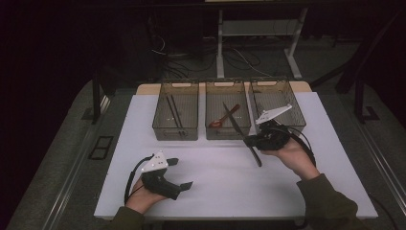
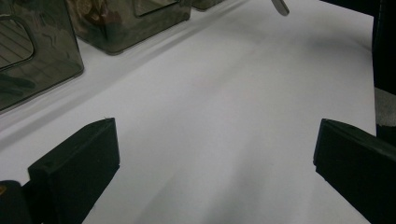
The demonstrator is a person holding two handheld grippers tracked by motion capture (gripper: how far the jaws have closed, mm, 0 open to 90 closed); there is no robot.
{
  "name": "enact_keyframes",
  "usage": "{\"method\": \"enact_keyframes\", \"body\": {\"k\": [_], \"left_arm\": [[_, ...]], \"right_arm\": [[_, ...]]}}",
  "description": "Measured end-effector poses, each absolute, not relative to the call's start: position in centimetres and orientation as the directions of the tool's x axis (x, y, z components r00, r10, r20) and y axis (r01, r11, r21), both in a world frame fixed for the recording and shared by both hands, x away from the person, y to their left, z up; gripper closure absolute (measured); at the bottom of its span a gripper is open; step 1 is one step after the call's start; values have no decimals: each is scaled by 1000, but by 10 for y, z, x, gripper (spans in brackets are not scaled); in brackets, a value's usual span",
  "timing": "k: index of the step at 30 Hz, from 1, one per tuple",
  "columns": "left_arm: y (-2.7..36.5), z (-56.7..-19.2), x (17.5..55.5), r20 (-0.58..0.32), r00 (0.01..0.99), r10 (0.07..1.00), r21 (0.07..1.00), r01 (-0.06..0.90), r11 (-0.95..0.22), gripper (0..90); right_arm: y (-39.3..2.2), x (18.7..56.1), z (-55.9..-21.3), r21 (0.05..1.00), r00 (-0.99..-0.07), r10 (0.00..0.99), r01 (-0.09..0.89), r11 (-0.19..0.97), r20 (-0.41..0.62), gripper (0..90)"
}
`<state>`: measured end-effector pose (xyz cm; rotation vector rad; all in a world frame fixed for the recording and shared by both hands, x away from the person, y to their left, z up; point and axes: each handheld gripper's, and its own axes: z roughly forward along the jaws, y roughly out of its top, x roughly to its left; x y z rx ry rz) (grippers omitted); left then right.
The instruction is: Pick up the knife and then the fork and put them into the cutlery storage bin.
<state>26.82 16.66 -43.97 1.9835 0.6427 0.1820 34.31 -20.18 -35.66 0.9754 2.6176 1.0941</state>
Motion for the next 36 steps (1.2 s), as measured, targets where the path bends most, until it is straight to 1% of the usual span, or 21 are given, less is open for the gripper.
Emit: {"method": "enact_keyframes", "body": {"k": [9,17,24,29,36], "left_arm": [[166,-440,268,-146,847,512,860,364,-358,0],[166,-441,268,-153,844,514,858,371,-355,0],[165,-441,269,-152,843,516,856,373,-358,0],[165,-441,269,-152,844,515,856,373,-358,0],[164,-442,268,-151,845,513,857,371,-359,0]], "right_arm": [[-235,348,-342,758,-730,674,502,417,113,791],[-259,351,-333,795,-686,718,498,346,118,791],[-279,360,-320,822,-641,763,479,308,88,791],[-289,373,-312,834,-603,794,474,283,74,791],[-301,402,-308,835,-535,844,484,260,47,791]]}}
